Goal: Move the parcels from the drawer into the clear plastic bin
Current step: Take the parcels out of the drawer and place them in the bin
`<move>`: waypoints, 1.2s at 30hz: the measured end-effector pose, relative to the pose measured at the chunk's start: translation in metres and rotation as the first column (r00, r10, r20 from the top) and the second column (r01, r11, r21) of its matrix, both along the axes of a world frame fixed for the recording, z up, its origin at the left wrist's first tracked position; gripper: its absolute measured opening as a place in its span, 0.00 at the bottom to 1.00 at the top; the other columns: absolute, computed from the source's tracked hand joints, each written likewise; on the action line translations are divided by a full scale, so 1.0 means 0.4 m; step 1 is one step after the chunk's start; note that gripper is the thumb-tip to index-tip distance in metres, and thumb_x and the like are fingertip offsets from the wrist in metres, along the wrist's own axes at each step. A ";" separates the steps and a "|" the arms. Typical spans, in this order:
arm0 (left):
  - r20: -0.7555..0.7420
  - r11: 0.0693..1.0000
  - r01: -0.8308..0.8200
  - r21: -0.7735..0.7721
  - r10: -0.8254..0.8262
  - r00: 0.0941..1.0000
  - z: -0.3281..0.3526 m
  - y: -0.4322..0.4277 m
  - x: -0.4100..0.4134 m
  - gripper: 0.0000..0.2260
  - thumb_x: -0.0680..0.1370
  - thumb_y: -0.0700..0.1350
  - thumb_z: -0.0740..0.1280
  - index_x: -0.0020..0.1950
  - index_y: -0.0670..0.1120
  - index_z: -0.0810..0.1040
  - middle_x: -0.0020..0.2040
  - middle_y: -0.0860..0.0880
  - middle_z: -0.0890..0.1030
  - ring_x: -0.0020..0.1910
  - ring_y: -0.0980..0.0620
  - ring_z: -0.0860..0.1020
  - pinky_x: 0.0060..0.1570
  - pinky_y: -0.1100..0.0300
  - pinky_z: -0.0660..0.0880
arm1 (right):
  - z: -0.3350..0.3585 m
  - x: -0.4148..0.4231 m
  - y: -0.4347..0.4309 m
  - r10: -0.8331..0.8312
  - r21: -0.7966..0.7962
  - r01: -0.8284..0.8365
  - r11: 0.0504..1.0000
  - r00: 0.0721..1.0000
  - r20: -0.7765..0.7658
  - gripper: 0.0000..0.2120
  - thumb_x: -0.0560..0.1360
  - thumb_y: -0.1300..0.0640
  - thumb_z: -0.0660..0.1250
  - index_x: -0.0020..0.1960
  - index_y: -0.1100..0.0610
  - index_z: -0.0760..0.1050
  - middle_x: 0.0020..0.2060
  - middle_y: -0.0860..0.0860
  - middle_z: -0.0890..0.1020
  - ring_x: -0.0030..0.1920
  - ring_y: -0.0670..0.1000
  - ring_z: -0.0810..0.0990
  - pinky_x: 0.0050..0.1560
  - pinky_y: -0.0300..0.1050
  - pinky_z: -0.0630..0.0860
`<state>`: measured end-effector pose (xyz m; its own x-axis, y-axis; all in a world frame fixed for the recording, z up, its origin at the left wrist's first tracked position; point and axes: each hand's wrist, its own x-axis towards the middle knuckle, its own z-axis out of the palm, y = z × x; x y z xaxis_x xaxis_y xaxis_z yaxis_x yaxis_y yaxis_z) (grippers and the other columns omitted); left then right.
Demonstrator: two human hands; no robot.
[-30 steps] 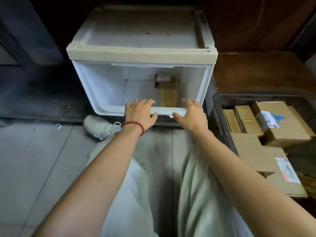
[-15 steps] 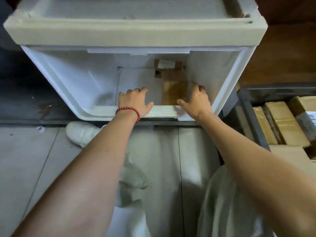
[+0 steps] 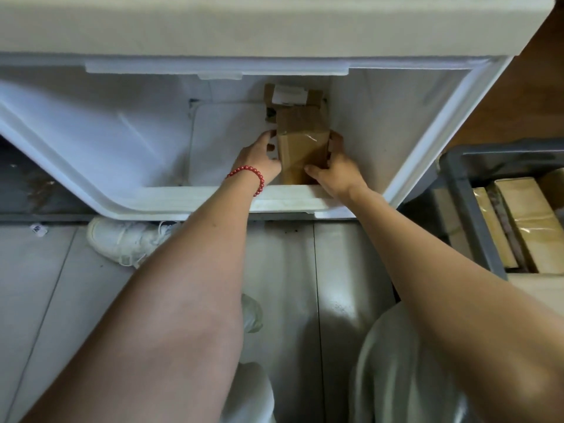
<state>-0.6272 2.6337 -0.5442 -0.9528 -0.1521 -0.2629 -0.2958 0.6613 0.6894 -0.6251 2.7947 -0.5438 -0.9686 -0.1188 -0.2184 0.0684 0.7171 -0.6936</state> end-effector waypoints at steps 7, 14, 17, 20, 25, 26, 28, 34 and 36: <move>0.013 0.984 -0.060 0.169 0.059 0.998 0.041 0.017 0.033 0.29 0.75 0.56 0.68 0.74 0.52 0.64 0.70 0.50 0.70 0.67 0.47 0.69 0.53 0.62 0.67 | 0.042 0.034 0.001 0.027 -0.102 -0.027 0.994 1.000 0.003 0.38 0.77 0.54 0.67 0.78 0.53 0.47 0.67 0.56 0.74 0.65 0.58 0.74 0.62 0.47 0.72; -0.116 0.974 -0.209 0.093 0.219 0.969 0.137 0.008 0.122 0.48 0.58 0.67 0.76 0.71 0.48 0.63 0.66 0.47 0.72 0.64 0.46 0.72 0.60 0.54 0.73 | 0.128 0.126 -0.009 0.121 -0.308 -0.125 0.943 0.992 -0.034 0.40 0.75 0.58 0.70 0.78 0.49 0.51 0.71 0.54 0.69 0.68 0.55 0.71 0.68 0.49 0.69; -0.154 0.977 -0.214 0.017 0.214 0.965 0.170 -0.006 0.161 0.51 0.57 0.68 0.76 0.71 0.47 0.60 0.67 0.45 0.72 0.63 0.43 0.73 0.53 0.56 0.73 | 0.163 0.167 -0.002 0.179 -0.331 -0.174 0.927 0.984 -0.016 0.39 0.75 0.58 0.71 0.77 0.47 0.52 0.69 0.52 0.70 0.66 0.53 0.72 0.68 0.48 0.69; -0.162 0.972 -0.234 -0.008 0.229 0.960 0.194 -0.001 0.207 0.51 0.59 0.67 0.76 0.74 0.47 0.58 0.69 0.45 0.70 0.64 0.43 0.72 0.47 0.59 0.68 | 0.193 0.204 0.009 0.247 -0.283 -0.237 0.930 0.969 0.003 0.39 0.74 0.58 0.71 0.77 0.47 0.52 0.70 0.53 0.69 0.66 0.53 0.71 0.68 0.47 0.67; -0.152 0.975 -0.223 0.012 0.222 0.963 0.221 0.008 0.328 0.43 0.60 0.66 0.75 0.68 0.50 0.63 0.64 0.48 0.74 0.61 0.46 0.73 0.48 0.59 0.70 | 0.225 0.276 0.036 0.201 -0.165 -0.209 0.964 0.977 -0.063 0.42 0.72 0.59 0.74 0.78 0.57 0.52 0.74 0.54 0.64 0.73 0.54 0.64 0.73 0.49 0.61; -0.153 0.975 -0.218 0.047 0.223 0.963 0.235 0.005 0.351 0.42 0.59 0.66 0.75 0.67 0.51 0.64 0.63 0.49 0.74 0.60 0.47 0.74 0.49 0.58 0.70 | 0.231 0.289 0.045 0.175 -0.146 -0.186 0.972 0.981 -0.081 0.43 0.72 0.58 0.74 0.78 0.58 0.51 0.75 0.55 0.63 0.74 0.54 0.62 0.73 0.48 0.59; -0.149 0.971 -0.217 0.105 0.231 0.961 0.267 -0.008 0.401 0.42 0.58 0.66 0.74 0.66 0.52 0.65 0.62 0.52 0.75 0.57 0.49 0.74 0.51 0.58 0.71 | 0.243 0.322 0.065 0.130 -0.122 -0.141 0.982 0.987 -0.095 0.45 0.72 0.56 0.74 0.78 0.58 0.49 0.76 0.55 0.59 0.75 0.54 0.59 0.72 0.44 0.57; -0.019 0.867 -0.272 0.417 0.308 0.951 0.351 -0.066 0.587 0.30 0.66 0.56 0.74 0.64 0.51 0.69 0.56 0.54 0.78 0.52 0.54 0.78 0.35 0.61 0.77 | 0.272 0.444 0.098 0.119 -0.193 -0.129 0.973 0.991 -0.065 0.45 0.73 0.61 0.72 0.79 0.56 0.46 0.76 0.53 0.60 0.73 0.56 0.64 0.70 0.46 0.63; 0.002 0.821 -0.294 0.490 0.336 0.942 0.375 -0.071 0.636 0.29 0.66 0.55 0.73 0.63 0.51 0.68 0.53 0.53 0.78 0.48 0.55 0.79 0.32 0.60 0.79 | 0.281 0.474 0.104 0.128 -0.194 -0.142 0.971 0.988 -0.084 0.44 0.73 0.63 0.71 0.79 0.56 0.47 0.75 0.52 0.62 0.71 0.55 0.66 0.64 0.42 0.66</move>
<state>-0.3730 2.6053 -0.3944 -0.8956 -0.3232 -0.3059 -0.3607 0.1248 0.9243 -0.4356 2.8362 -0.4315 -0.9527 -0.2838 -0.1090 -0.0737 0.5635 -0.8228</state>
